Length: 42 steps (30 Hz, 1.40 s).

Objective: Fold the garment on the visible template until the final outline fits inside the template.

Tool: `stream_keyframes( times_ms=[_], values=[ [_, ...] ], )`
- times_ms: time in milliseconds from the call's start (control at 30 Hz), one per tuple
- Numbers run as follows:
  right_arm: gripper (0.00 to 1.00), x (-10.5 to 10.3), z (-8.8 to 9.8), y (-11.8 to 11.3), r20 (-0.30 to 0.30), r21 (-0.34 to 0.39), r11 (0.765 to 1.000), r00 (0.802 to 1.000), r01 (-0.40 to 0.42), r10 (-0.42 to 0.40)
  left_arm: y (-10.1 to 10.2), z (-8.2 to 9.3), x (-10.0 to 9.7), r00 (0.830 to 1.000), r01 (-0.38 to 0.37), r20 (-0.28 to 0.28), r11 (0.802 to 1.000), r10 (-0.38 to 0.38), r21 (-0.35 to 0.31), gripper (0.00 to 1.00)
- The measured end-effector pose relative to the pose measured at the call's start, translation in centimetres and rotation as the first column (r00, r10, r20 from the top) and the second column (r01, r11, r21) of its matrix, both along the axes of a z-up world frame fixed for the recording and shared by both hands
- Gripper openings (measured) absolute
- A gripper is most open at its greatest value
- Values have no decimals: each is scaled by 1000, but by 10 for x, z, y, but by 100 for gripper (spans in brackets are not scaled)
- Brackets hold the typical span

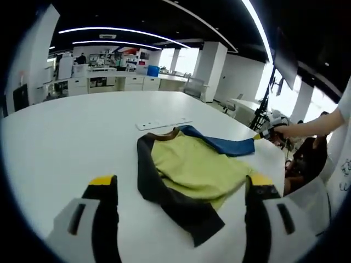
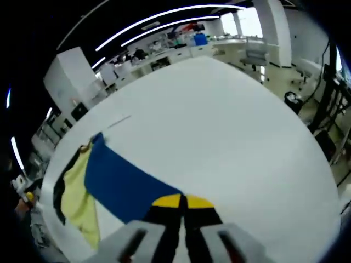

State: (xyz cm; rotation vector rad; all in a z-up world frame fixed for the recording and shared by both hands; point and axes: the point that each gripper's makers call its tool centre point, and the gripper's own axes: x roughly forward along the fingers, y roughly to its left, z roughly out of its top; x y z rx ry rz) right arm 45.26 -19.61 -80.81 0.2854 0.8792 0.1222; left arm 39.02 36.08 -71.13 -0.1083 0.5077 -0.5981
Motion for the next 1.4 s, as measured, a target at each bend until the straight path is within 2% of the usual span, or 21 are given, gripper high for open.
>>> stream_keyframes(
  times_ms=[333,500,800,1000,1400],
  values=[
    [0,39,2,-48,28,-62,995,996,84,-83,-1,-4,6,1000,-16,-11,1000,16,-2,94],
    [0,50,1,-58,37,-86,992,995,97,-94,1,-12,7,999,-21,-29,1000,21,1,94],
    [0,51,3,-45,48,-101,988,993,114,-109,1,-22,7,998,-32,-54,999,32,2,94],
    [0,67,-8,-58,47,-110,987,992,118,-114,6,-24,7,997,-45,-61,999,45,2,94],
    [0,74,-20,-67,28,-107,988,994,108,-106,5,-29,5,996,-58,-73,998,58,0,94]
  ],
)
